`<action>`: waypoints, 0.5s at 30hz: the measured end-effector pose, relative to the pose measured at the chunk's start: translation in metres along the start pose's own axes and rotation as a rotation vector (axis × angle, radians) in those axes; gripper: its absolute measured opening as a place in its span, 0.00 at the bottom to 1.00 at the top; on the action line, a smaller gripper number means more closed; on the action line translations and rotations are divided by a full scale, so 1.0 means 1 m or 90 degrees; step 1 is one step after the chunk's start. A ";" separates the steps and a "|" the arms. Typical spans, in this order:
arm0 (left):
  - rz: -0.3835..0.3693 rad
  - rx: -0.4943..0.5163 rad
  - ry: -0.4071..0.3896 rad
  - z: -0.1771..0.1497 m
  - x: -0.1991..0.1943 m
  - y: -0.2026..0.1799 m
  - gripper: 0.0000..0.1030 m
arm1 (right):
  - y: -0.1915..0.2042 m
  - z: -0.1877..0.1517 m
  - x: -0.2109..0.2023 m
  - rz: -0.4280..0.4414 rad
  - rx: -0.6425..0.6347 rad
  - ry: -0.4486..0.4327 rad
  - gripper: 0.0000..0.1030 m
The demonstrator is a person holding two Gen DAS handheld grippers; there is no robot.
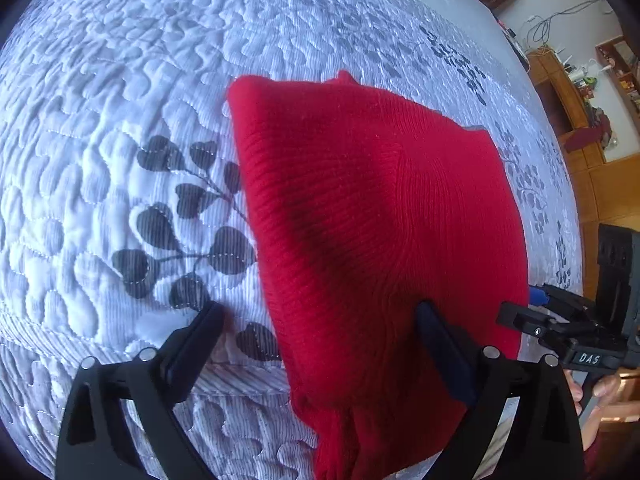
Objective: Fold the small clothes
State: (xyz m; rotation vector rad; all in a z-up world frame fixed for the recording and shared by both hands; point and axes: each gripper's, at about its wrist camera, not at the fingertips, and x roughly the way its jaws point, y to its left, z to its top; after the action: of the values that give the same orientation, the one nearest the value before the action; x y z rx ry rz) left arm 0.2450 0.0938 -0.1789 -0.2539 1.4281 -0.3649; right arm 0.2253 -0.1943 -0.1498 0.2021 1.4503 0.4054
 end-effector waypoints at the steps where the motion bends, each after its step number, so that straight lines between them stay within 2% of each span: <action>1: -0.006 -0.005 -0.001 0.001 -0.001 -0.001 0.93 | 0.000 0.002 0.002 0.001 0.001 0.001 0.65; 4: -0.061 0.005 0.014 0.003 0.003 -0.010 0.85 | 0.001 0.005 0.006 -0.004 -0.001 0.001 0.67; 6: -0.036 0.014 0.014 0.003 0.008 -0.014 0.85 | 0.001 0.006 0.009 -0.002 -0.001 0.003 0.68; 9: -0.025 0.014 -0.003 0.003 0.011 -0.016 0.84 | 0.001 0.008 0.013 0.006 -0.001 0.006 0.68; 11: -0.019 0.023 -0.012 0.003 0.009 -0.020 0.71 | 0.000 0.009 0.015 0.016 -0.001 0.006 0.68; 15: -0.016 0.019 -0.018 0.003 0.005 -0.022 0.60 | 0.000 0.010 0.016 0.033 -0.006 0.002 0.63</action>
State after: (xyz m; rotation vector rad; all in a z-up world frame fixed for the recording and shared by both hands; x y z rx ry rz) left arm 0.2462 0.0717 -0.1750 -0.2522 1.3914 -0.4005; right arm 0.2359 -0.1870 -0.1636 0.2316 1.4481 0.4547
